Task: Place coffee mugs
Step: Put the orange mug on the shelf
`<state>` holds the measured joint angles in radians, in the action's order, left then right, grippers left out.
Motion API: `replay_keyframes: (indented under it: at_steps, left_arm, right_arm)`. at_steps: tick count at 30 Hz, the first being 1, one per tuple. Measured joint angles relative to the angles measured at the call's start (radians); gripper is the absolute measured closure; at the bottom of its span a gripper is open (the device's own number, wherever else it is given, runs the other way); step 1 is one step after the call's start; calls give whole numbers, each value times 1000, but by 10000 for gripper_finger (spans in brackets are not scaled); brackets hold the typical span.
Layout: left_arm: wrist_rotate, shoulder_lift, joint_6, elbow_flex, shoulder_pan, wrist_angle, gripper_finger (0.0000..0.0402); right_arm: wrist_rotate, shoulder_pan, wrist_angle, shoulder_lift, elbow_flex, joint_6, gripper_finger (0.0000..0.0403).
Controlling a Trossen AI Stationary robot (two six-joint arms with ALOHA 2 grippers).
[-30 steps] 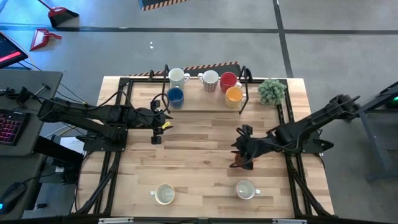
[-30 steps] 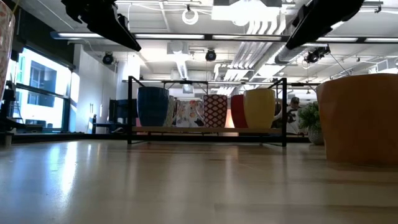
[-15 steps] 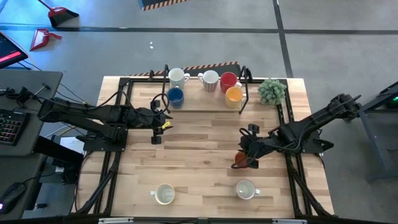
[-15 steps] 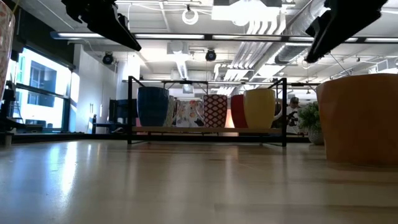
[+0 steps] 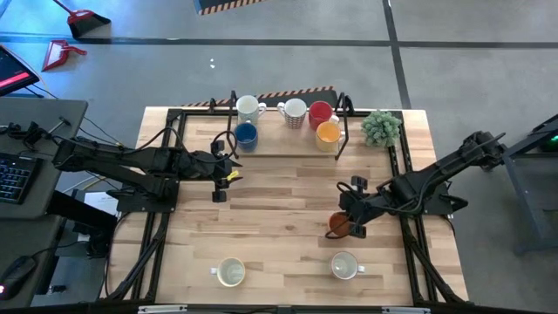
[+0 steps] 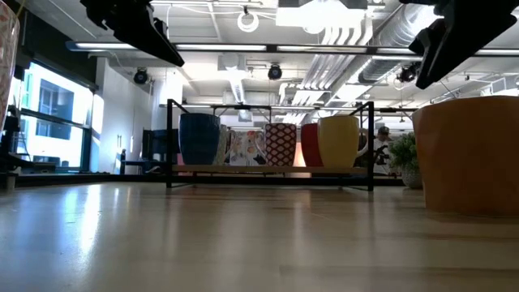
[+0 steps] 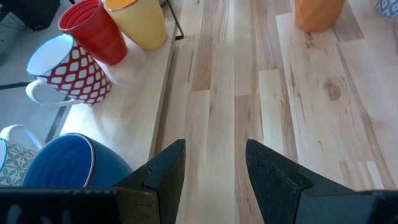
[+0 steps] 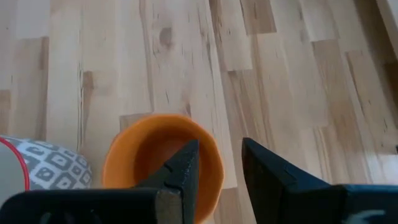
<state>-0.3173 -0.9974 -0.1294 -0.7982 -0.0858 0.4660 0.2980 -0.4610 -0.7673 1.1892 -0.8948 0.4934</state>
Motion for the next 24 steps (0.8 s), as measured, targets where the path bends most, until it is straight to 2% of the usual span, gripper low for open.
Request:
replay_keyframes:
  at_steps: [5, 10, 24]
  left_arm:
    - [0, 0, 52, 0, 0, -1, 243]
    - [0, 0, 57, 0, 0, 0, 243]
    - [0, 0, 57, 0, 0, 0, 243]
  right_arm:
    - [-19, 0, 16, 12, -1, 22, 305]
    - [-63, -1, 24, 81, -1, 24, 305]
    - [-20, 40, -1, 186, -1, 18, 305]
